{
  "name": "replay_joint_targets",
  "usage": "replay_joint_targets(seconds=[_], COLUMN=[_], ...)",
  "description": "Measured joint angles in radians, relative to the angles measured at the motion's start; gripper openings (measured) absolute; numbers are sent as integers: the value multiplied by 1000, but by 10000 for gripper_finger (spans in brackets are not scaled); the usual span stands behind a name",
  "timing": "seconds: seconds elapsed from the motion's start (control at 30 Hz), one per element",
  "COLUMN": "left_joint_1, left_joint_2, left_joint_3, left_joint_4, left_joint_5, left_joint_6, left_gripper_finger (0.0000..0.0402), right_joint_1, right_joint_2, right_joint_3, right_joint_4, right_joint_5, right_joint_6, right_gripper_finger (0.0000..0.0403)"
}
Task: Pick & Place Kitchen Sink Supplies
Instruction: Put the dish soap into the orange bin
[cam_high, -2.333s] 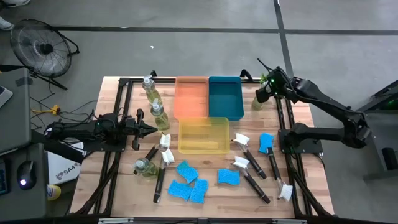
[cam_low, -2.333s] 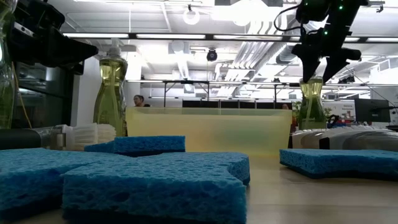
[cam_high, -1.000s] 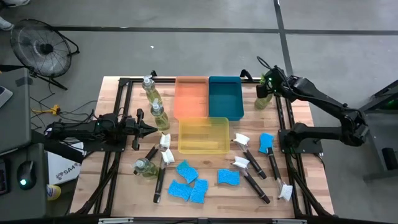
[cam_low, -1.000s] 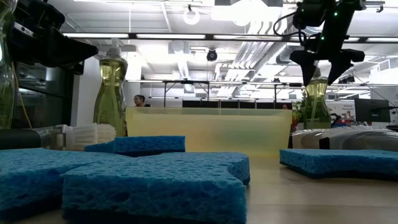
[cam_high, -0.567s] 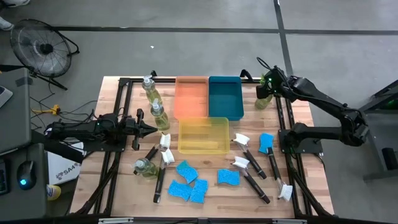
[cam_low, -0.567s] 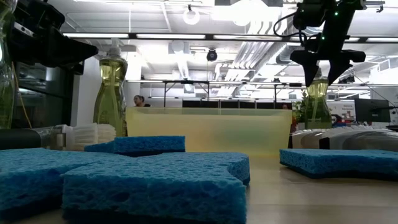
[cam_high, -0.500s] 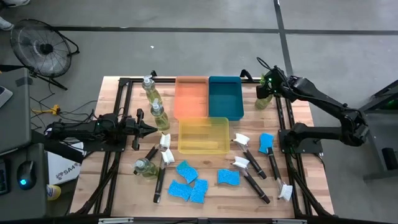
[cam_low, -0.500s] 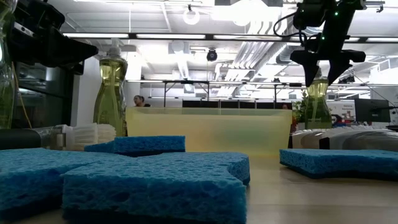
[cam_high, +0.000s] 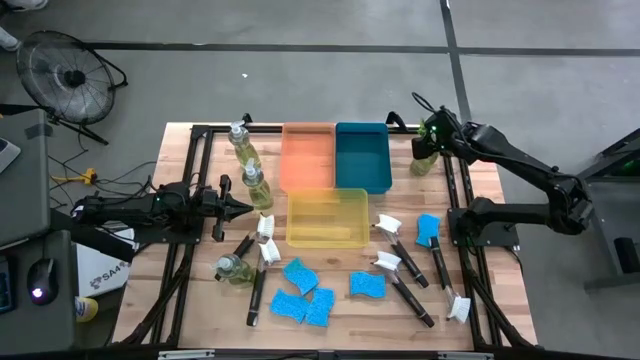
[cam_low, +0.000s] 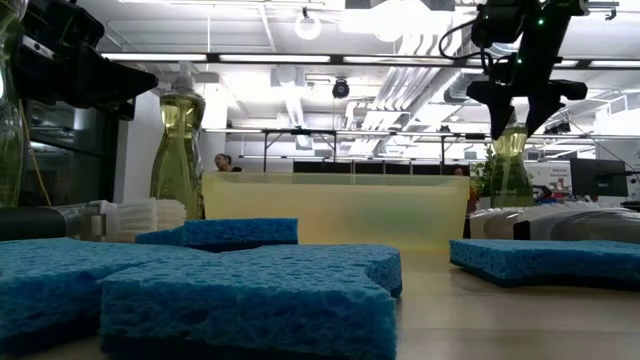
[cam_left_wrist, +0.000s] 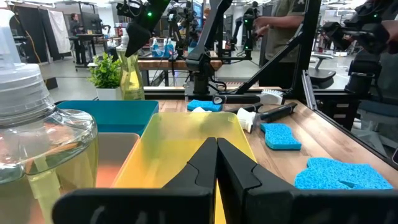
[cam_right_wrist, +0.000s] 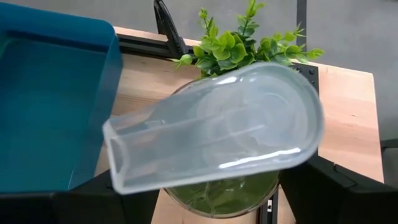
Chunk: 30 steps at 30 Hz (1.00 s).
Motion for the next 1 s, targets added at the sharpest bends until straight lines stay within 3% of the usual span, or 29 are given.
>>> replay_joint_targets(seconds=[0.47,1.0], left_joint_1=[0,0], left_joint_2=[0,0], left_joint_3=[0,0], left_joint_4=[0,0], left_joint_5=[0,0], left_joint_6=[0,0], left_gripper_finger=[1,1], right_joint_1=[25,152], right_joint_2=[-9,23], right_joint_3=[64,324], right_joint_4=[-40,-123], right_joint_5=[-4,-15], right_joint_6=[-32,-45], right_gripper_finger=[270,270])
